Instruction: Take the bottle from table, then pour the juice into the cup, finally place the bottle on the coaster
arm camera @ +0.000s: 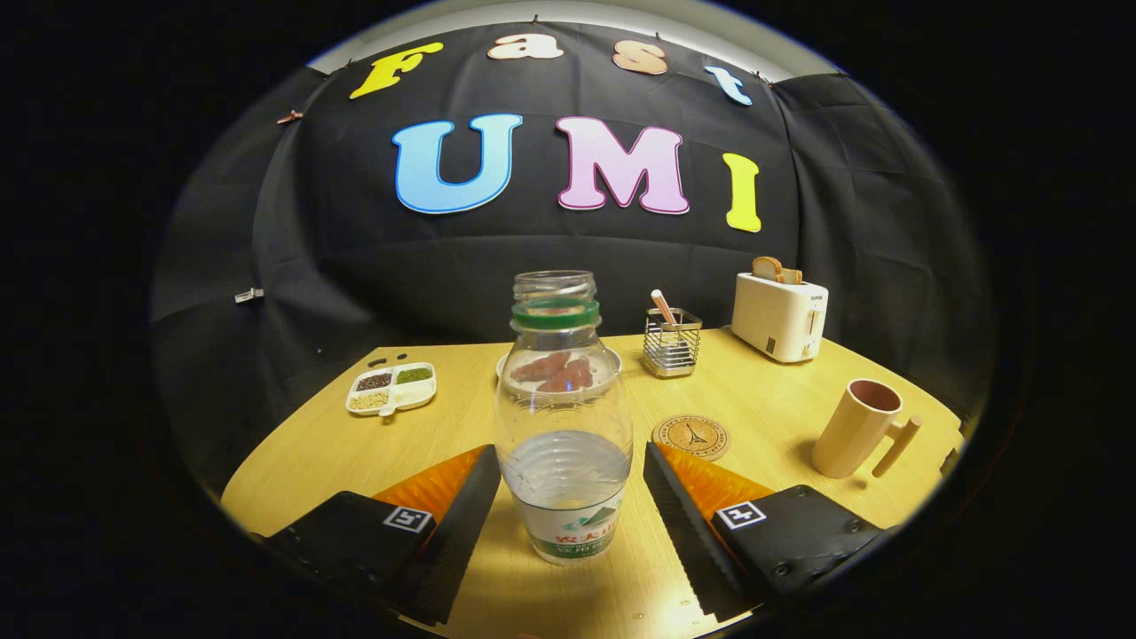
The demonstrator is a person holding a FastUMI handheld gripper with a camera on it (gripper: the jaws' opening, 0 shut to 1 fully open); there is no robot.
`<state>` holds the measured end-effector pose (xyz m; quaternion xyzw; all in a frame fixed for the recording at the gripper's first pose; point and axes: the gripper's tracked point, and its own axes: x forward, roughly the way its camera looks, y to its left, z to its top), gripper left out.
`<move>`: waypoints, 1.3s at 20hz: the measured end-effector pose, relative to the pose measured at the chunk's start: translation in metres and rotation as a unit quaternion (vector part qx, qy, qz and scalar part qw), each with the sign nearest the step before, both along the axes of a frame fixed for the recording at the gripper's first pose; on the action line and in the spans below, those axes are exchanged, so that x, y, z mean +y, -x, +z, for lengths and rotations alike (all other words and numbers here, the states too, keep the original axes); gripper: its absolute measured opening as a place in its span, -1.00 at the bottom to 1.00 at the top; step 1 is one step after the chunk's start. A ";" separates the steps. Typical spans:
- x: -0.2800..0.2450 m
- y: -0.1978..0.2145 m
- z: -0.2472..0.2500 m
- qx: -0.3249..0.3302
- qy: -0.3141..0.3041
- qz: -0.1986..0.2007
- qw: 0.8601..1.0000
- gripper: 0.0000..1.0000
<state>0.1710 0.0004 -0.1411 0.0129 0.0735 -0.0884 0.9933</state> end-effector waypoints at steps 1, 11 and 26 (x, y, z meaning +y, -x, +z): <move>0.000 -0.003 -0.003 0.003 0.001 -0.002 1.000 0.99; 0.003 -0.012 -0.021 0.017 0.004 -0.013 1.000 0.57; -0.010 0.004 0.030 -0.006 -0.059 -0.004 0.998 0.43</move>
